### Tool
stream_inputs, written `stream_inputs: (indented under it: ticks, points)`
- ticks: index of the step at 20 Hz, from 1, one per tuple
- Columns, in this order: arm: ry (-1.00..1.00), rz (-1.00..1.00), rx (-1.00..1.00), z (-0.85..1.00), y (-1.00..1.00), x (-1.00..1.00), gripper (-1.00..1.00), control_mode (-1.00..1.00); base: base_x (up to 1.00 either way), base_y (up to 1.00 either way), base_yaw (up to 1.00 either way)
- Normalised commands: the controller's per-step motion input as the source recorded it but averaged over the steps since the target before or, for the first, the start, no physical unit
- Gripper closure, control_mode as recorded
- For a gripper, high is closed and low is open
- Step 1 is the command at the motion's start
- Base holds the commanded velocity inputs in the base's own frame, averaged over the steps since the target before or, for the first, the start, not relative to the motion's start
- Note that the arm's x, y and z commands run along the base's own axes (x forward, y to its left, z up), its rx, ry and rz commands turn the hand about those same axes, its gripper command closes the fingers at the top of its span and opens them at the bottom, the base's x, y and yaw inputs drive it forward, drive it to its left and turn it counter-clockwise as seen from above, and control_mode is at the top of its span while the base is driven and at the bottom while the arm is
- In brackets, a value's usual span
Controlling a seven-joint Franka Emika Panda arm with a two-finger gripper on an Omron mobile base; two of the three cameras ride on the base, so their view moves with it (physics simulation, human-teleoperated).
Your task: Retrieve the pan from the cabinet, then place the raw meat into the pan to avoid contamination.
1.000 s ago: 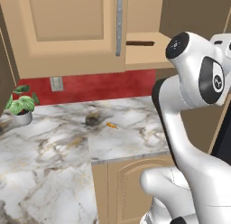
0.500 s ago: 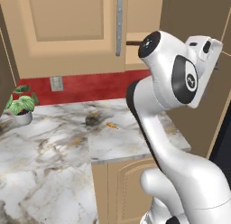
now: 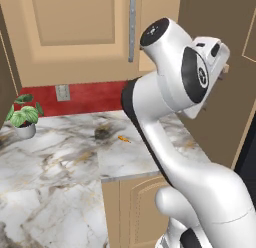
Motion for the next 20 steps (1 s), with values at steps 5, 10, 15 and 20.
stream_inputs:
  ticks: [5,10,15,20]
  points:
    - [-0.05,0.08,0.17,-0.09,0.36,0.00,-1.00,-1.00,0.00,0.00,0.00]
    - [-0.18,0.22,0.14,-0.56,0.12,0.02,-1.00,-1.00,0.00,0.00,0.00]
    - [-0.27,0.21,0.14,-0.83,-0.01,-0.07,-1.00,-1.00,0.00,0.00,0.00]
    - [-0.31,0.20,0.19,-0.39,0.00,-0.03,-1.00,-1.00,0.00,0.00,0.00]
